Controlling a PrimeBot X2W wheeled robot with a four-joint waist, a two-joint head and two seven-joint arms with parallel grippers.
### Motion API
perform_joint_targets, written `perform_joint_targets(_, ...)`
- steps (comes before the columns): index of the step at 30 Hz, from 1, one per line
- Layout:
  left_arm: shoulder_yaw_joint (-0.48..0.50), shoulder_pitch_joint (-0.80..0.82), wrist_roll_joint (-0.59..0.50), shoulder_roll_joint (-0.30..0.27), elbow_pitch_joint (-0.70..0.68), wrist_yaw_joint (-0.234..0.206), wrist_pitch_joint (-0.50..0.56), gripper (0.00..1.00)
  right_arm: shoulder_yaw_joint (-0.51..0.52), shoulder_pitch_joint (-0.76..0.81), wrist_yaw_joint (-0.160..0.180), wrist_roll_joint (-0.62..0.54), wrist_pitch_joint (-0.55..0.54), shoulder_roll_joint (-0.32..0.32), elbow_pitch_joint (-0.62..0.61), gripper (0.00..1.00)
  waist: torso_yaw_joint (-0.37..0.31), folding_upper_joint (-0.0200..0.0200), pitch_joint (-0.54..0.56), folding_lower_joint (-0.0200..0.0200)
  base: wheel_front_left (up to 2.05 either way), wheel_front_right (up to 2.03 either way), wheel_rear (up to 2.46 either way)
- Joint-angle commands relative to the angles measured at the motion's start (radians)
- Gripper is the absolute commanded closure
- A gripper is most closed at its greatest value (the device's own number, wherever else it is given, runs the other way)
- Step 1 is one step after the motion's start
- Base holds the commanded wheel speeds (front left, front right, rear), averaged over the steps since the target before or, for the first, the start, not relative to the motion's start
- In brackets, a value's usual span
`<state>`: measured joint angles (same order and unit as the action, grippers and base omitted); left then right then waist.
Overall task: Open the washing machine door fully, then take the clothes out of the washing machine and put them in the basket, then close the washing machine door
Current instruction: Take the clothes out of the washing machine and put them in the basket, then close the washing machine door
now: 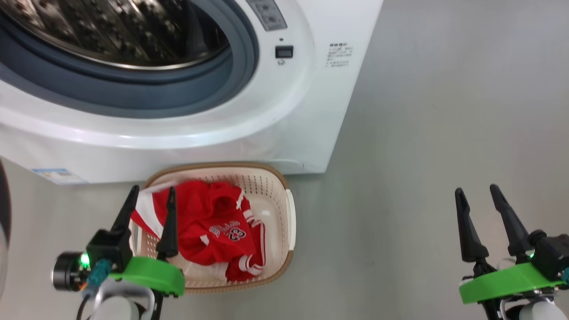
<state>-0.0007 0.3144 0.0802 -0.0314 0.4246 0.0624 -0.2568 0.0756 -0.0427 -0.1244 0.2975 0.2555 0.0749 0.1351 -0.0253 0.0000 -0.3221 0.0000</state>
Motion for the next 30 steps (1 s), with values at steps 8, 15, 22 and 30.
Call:
perform_joint_targets(8, 0.047, -0.153, -0.007, -0.019, -0.199, 0.007, -0.005, 0.0, -0.012, 0.076, -0.006, 0.003, 0.006, 0.017, -0.02, 0.0, 0.013, 0.0, 0.16, 0.0, 0.0, 0.0, 0.0)
perform_joint_targets(15, 0.048, -0.237, -0.001, -0.019, -0.316, 0.004, -0.005, 0.0, -0.005, 0.108, -0.006, 0.006, 0.006, 0.023, -0.028, 0.0, 0.018, 0.0, 0.195, 0.0, 0.0, 0.0, 0.0)
perform_joint_targets(22, 0.048, -0.311, 0.005, -0.019, -0.377, 0.003, -0.005, 0.0, -0.002, 0.14, -0.006, 0.004, 0.006, 0.031, -0.033, 0.0, 0.013, 0.0, 0.223, 0.0, 0.0, 0.0, 0.0)
perform_joint_targets(30, 0.067, -0.388, 0.015, -0.019, -0.416, -0.013, -0.005, 0.0, 0.016, 0.175, -0.006, 0.004, 0.006, 0.036, -0.045, 0.0, 0.004, 0.0, 0.236, 0.0, 0.0, 0.0, 0.0)
